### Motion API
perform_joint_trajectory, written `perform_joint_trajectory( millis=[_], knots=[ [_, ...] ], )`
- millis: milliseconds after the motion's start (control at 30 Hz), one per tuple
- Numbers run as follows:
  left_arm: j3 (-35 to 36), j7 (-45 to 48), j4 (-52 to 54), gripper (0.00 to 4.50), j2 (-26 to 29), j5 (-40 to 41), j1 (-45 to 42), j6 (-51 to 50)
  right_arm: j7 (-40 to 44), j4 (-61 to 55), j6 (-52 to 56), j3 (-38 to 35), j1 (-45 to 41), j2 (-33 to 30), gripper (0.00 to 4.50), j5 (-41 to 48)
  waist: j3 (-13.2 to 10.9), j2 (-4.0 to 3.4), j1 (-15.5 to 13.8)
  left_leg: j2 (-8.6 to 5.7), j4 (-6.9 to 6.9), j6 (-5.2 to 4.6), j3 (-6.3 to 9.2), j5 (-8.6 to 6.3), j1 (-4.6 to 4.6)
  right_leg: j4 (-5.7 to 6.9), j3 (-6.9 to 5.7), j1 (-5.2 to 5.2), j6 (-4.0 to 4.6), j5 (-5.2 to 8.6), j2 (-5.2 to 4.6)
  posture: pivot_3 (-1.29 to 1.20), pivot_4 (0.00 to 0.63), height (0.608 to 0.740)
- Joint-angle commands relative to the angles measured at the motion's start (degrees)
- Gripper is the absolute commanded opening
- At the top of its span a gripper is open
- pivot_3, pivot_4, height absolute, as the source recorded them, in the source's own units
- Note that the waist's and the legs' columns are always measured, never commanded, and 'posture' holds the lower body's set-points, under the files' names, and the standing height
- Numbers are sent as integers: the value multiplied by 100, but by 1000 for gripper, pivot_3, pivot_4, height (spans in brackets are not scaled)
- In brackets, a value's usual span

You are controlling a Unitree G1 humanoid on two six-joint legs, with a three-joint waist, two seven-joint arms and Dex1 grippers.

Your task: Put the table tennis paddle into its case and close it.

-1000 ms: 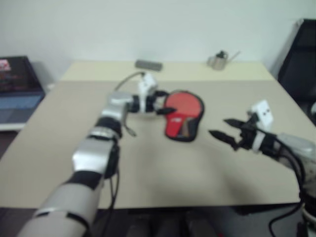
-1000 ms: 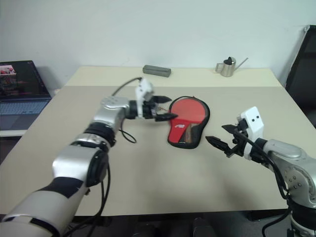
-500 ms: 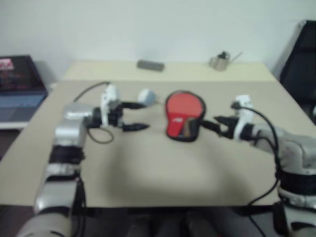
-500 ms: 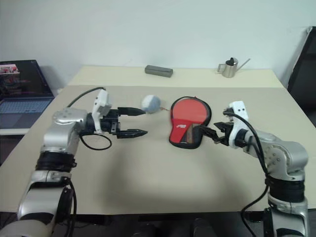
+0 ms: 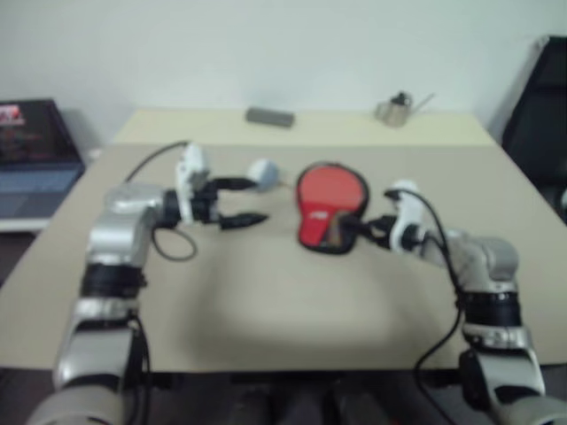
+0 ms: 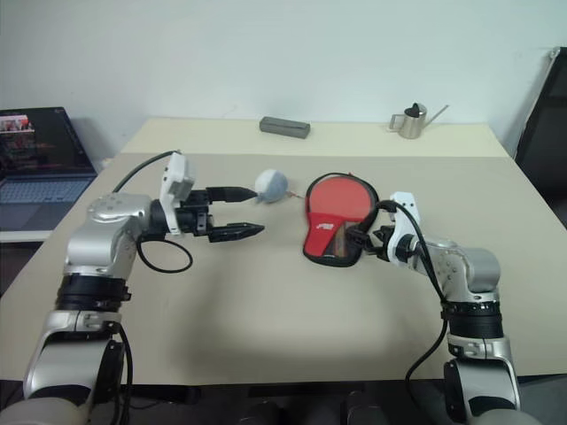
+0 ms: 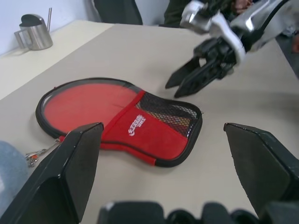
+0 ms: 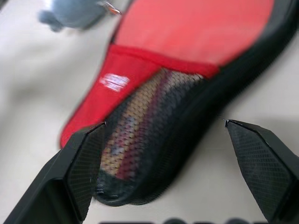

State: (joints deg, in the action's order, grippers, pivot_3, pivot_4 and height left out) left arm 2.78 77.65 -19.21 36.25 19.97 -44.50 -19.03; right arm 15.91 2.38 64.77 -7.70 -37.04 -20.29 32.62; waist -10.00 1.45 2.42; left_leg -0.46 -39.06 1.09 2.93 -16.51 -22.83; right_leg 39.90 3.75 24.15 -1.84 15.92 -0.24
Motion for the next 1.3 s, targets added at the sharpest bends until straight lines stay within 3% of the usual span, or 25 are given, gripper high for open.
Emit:
perform_joint_trajectory(
  millis=[33, 333, 633, 733, 1100, 1300],
  knots=[
    [67, 83, 395, 4500, 126, 223, -31, -83, 52, 281, -291, 26, -252, 82, 4477, -163, 0, 0, 8, 0, 0, 0, -1, 0, 0, -1, 1, 0, 0, 0, 0, 0, 150, 740],
    [-12, 161, 339, 4500, 315, 178, -106, -102, -16, 1264, -406, -240, -754, 531, 4477, -258, 0, 0, 101, 0, 2, 0, -4, 0, 4, 1, 4, 0, 0, 0, 0, 0, 150, 740],
    [6, 122, 317, 4500, 389, 163, -87, -68, 20, 1697, -722, 27, -881, 767, 4477, -655, 0, -1, 107, 1, 2, 0, -4, 0, 7, 3, 4, 0, 0, 0, 0, 0, 150, 740],
    [16, 103, 302, 4500, 398, 157, -82, -60, 1, 1791, -770, -22, -880, 786, 3849, -720, 1, -1, 112, 2, 2, 0, -4, 0, 11, 7, 4, -1, 0, 0, 1, 0, 150, 740],
    [22, 108, 267, 4500, 461, 168, 13, -7, -113, 1708, -513, -246, -822, 750, 120, -669, 1, -1, 95, 1, 3, 1, -2, 0, 7, 4, 3, 0, 1, -1, -1, 0, 150, 740],
    [55, 170, 692, 4500, 609, 320, 398, -143, -115, 1389, -165, -282, -734, 662, 52, -599, 0, -1, 93, 1, 4, 1, 0, 0, 5, 3, 2, 1, 1, 0, -1, 0, 150, 740]
  ],
)
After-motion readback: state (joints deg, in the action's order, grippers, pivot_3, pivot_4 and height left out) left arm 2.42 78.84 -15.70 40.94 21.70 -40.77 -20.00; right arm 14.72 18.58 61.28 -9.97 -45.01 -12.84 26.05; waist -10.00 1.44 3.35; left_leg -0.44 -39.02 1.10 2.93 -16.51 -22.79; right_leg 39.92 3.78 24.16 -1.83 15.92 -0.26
